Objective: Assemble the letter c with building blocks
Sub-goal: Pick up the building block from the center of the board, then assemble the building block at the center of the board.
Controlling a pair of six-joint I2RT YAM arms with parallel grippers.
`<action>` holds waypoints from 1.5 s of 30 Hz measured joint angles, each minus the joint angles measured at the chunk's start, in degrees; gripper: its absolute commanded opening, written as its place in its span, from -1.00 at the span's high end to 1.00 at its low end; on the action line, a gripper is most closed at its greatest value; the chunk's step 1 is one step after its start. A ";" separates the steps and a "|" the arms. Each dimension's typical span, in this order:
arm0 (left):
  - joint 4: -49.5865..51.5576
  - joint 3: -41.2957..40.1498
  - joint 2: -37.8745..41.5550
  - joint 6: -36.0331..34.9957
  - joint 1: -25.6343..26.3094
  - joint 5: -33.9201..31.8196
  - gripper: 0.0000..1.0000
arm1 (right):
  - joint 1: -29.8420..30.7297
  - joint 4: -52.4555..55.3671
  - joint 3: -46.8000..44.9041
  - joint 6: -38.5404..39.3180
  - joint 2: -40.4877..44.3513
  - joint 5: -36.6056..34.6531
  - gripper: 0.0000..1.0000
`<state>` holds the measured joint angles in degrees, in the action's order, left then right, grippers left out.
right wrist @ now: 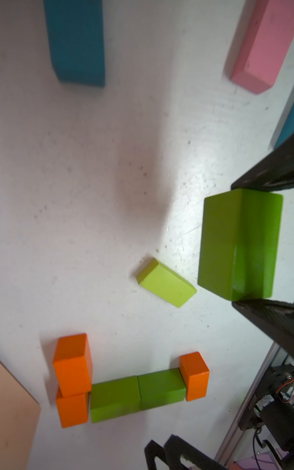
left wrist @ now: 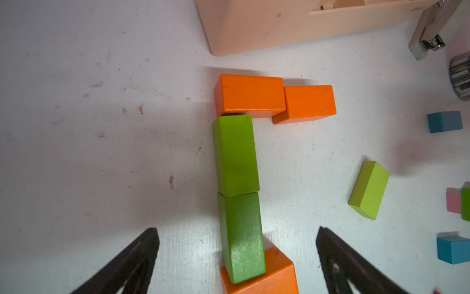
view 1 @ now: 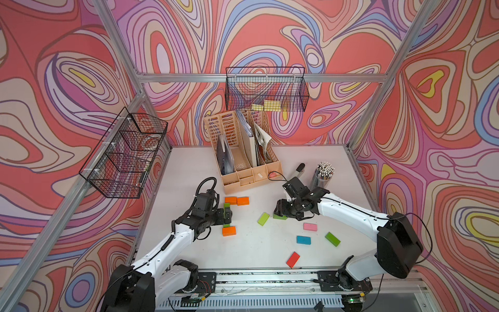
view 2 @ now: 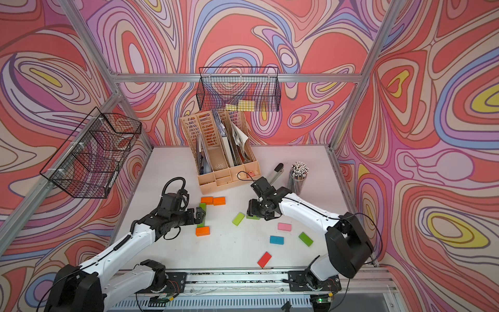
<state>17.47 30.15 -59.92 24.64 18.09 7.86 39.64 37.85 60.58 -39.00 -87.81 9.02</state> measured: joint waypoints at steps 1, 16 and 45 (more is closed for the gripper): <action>0.13 0.00 0.44 0.07 0.00 -0.22 -0.99 | 1.62 -0.74 1.27 -0.04 -1.53 0.28 0.02; 0.76 0.00 0.00 1.57 0.00 -0.28 -0.99 | 15.67 -2.80 13.05 -7.93 -15.76 -5.99 0.02; 0.96 0.00 0.28 1.97 0.00 -0.42 -0.99 | 19.32 -2.91 19.50 -10.64 -24.92 -6.82 -0.01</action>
<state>18.44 30.15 -59.64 26.61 18.09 7.44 58.96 34.94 80.07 -49.65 -112.73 2.20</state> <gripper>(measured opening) 0.995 0.624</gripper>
